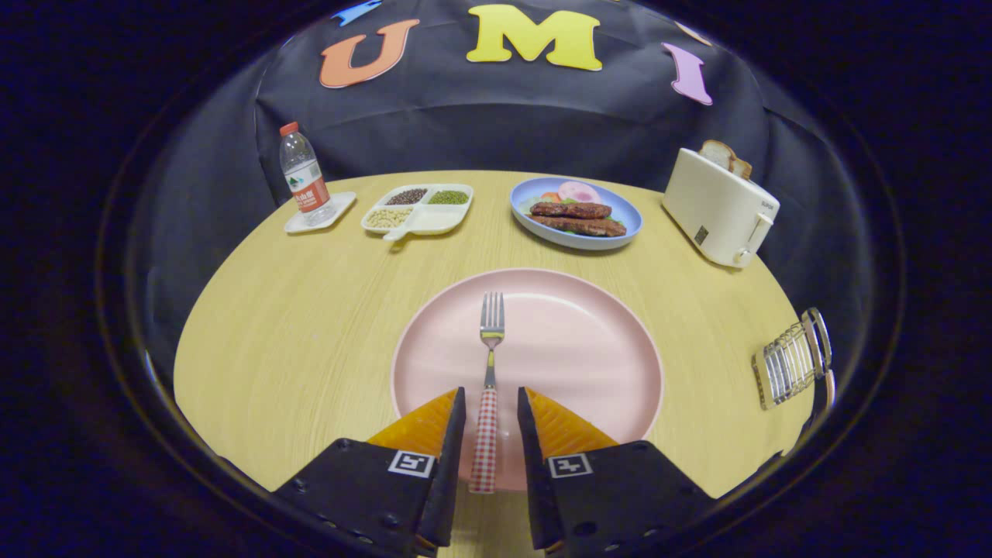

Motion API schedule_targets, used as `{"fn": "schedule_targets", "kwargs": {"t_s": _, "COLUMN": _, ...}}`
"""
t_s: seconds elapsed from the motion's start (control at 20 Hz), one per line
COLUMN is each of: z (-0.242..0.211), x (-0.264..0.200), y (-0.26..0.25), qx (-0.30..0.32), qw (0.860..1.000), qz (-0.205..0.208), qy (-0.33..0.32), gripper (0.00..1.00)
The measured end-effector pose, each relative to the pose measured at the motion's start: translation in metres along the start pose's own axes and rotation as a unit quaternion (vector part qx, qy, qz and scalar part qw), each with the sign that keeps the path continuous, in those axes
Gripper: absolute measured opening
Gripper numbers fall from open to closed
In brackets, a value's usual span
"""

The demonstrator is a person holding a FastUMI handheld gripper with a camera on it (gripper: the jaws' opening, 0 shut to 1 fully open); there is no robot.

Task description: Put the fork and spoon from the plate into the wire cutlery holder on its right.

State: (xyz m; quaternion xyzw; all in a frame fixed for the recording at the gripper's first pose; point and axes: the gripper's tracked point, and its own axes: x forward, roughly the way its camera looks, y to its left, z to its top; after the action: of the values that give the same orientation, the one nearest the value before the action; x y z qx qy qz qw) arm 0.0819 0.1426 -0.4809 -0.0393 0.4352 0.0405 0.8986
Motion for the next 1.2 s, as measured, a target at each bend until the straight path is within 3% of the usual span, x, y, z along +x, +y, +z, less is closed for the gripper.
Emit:
{"fn": "schedule_targets", "kwargs": {"t_s": 0.3, "z": -0.015, "x": -0.006, "y": 0.007, "qx": -0.004, "qw": 1.000, "qz": 0.008, "qy": 0.012, "gripper": 0.37}}
{"fn": "schedule_targets", "kwargs": {"t_s": 0.4, "z": -0.017, "x": -0.005, "y": 0.006, "qx": -0.006, "qw": 1.000, "qz": 0.004, "qy": 0.017, "gripper": 0.15}}
{"fn": "schedule_targets", "kwargs": {"t_s": 0.5, "z": -0.020, "x": -0.006, "y": 0.003, "qx": -0.004, "qw": 1.000, "qz": -0.001, "qy": 0.025, "gripper": 0.17}}
{"fn": "schedule_targets", "kwargs": {"t_s": 0.55, "z": -0.018, "x": -0.004, "y": 0.004, "qx": -0.004, "qw": 1.000, "qz": 0.002, "qy": 0.026, "gripper": 0.10}}
{"fn": "schedule_targets", "kwargs": {"t_s": 0.65, "z": -0.018, "x": -0.006, "y": 0.003, "qx": -0.003, "qw": 1.000, "qz": 0.010, "qy": 0.030, "gripper": 0.09}}
{"fn": "schedule_targets", "kwargs": {"t_s": 0.7, "z": -0.019, "x": -0.006, "y": -0.001, "qx": -0.004, "qw": 0.999, "qz": 0.011, "qy": 0.033, "gripper": 0.03}}
{"fn": "schedule_targets", "kwargs": {"t_s": 1.2, "z": 0.005, "x": -0.083, "y": -0.040, "qx": -0.014, "qw": 0.998, "qz": 0.045, "qy": 0.031, "gripper": 0.03}}
